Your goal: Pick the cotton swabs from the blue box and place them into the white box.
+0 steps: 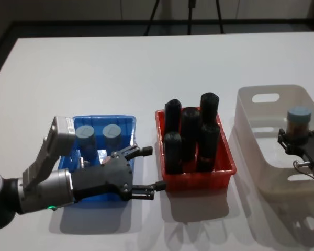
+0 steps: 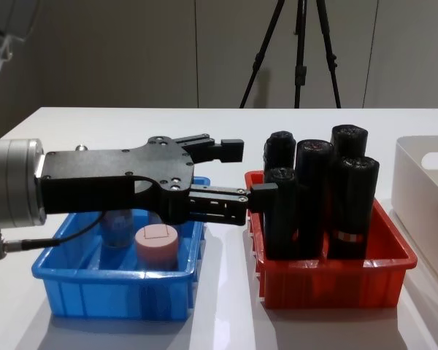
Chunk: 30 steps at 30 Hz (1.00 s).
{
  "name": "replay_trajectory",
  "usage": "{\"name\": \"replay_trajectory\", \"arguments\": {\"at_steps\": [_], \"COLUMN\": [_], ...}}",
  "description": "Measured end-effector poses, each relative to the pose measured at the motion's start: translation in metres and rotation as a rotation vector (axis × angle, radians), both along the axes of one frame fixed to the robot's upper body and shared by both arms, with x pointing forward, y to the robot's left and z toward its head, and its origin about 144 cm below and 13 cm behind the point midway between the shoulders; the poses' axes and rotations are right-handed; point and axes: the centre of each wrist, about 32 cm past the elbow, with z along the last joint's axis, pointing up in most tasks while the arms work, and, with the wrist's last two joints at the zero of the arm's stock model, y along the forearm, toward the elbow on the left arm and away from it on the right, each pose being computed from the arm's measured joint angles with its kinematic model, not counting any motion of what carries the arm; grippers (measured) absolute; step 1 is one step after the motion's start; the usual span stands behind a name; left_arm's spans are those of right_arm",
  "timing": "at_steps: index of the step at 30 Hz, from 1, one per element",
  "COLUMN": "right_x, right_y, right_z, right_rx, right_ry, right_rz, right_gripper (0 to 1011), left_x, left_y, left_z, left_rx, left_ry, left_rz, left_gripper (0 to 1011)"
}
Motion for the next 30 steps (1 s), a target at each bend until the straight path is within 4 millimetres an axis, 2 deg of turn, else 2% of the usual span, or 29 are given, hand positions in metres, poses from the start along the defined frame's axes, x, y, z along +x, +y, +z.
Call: {"name": "replay_trajectory", "arguments": {"at_steps": [21, 30], "right_x": [0.0023, 0.0021], "right_y": [0.0024, 0.0022], "right_z": [-0.0005, -0.0007], "right_rx": [0.002, 0.001], "right_ry": [0.012, 0.011], "right_rz": [-0.014, -0.013], "right_gripper": [621, 883], "left_x": [0.0, 0.0], "left_y": [0.0, 0.0], "left_z": [0.0, 0.0], "left_rx": [0.0, 0.0], "left_ry": [0.0, 0.0], "left_rz": [0.0, 0.0], "left_gripper": [1001, 1002]}}
